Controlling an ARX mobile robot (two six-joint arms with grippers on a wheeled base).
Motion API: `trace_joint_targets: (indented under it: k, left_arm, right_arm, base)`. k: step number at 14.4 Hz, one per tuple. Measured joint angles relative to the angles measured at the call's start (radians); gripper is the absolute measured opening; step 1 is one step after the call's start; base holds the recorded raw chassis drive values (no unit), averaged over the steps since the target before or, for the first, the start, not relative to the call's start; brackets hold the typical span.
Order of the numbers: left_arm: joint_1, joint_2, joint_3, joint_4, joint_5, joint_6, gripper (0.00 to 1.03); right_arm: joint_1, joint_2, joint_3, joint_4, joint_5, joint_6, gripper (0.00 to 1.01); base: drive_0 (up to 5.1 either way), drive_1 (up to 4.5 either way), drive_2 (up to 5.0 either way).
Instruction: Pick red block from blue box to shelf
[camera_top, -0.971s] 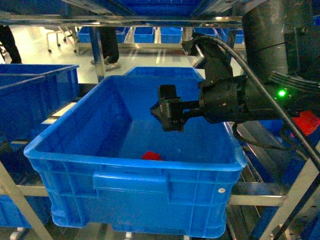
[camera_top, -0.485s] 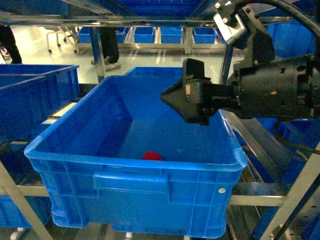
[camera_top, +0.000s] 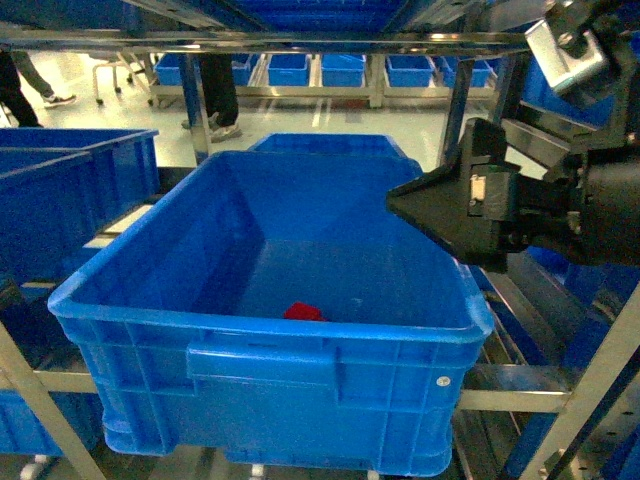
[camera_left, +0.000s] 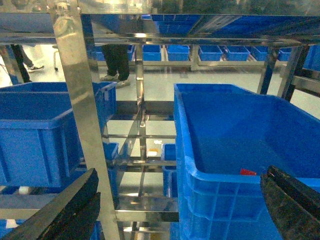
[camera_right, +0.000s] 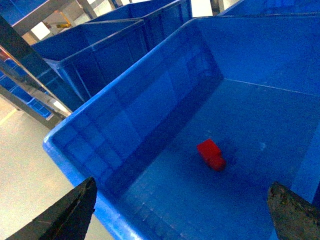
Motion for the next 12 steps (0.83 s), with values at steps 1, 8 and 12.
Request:
trace_joint_targets:
  k: [1,8,12]
  left_arm:
    - [0.0,0.0,0.0,0.0,0.0,0.0,0.98]
    - [0.0,0.0,0.0,0.0,0.0,0.0,0.98]
    - [0.0,0.0,0.0,0.0,0.0,0.0,0.98]
  right_arm:
    - [-0.001,-0.006,-0.005,0.003,0.001,0.003,0.98]
    - [-0.051,-0.306,-0.156,0.053,0.169,-0.007,0.98]
    - [-0.077,-0.534,-0.369,0.234,0.65,-0.179,0.65]
  base:
    - [0.0,0.0,0.0]
    - [0.0,0.0,0.0]
    - [0.0,0.0,0.0]
